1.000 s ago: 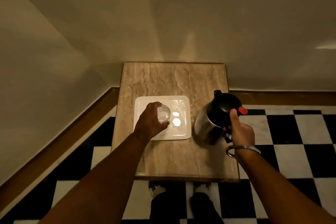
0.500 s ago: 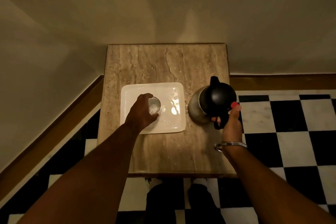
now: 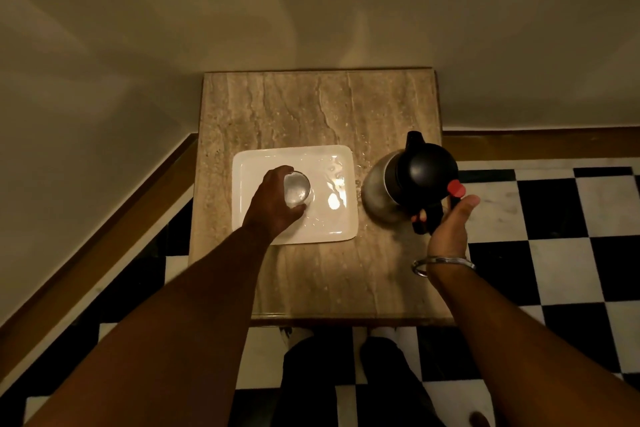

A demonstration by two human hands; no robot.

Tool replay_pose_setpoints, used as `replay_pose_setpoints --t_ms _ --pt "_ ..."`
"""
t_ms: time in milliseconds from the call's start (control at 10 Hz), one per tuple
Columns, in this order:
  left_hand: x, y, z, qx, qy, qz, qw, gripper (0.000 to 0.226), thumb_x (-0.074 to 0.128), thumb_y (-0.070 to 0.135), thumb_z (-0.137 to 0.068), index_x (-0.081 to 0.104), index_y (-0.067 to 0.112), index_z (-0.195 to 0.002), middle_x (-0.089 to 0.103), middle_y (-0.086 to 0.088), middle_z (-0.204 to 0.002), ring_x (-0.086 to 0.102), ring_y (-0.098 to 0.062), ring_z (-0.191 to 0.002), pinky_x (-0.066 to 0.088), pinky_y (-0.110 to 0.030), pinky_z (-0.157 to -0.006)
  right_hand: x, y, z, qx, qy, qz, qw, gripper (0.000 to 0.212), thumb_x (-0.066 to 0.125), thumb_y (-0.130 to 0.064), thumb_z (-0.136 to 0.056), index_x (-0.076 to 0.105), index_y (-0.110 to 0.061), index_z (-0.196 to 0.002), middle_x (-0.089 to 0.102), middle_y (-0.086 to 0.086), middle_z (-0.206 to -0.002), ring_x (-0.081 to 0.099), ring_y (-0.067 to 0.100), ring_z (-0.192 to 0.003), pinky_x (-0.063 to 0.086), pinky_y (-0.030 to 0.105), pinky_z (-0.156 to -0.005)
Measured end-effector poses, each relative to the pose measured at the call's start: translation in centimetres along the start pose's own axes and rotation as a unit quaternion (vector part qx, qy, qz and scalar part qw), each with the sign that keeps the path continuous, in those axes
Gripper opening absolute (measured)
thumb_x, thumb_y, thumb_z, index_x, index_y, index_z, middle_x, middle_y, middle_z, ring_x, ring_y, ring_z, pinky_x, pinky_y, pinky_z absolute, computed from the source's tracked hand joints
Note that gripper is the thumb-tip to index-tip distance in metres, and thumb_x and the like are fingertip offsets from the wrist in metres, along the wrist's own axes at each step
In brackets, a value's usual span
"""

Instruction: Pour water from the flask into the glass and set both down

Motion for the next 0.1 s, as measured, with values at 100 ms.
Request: replay_pose_setpoints --t_ms 100 --pt "-0.94 0.30 0.90 -0.025 -0.029 -0.033 0.999 0.114 0.092 0.031 -0.063 0.021 0.016 -0.150 0.039 -0.011 -0.147 0.043 -0.031 -0.130 0.037 -0.041 -0.105 -1.02 -0.07 2.16 -0.073 0.029 0.082 0.994 0.068 0.023 -0.063 -0.092 0.057 -0.013 -0.121 0.066 0.009 -0.112 0.059 0.030 -0.106 0.045 0.027 -0.076"
Point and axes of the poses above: each hand's wrist, its own z-axis away from the middle knuckle, its own x-axis out of the palm, y = z × x, the point moved 5 cm from there along -z, towards the middle knuckle
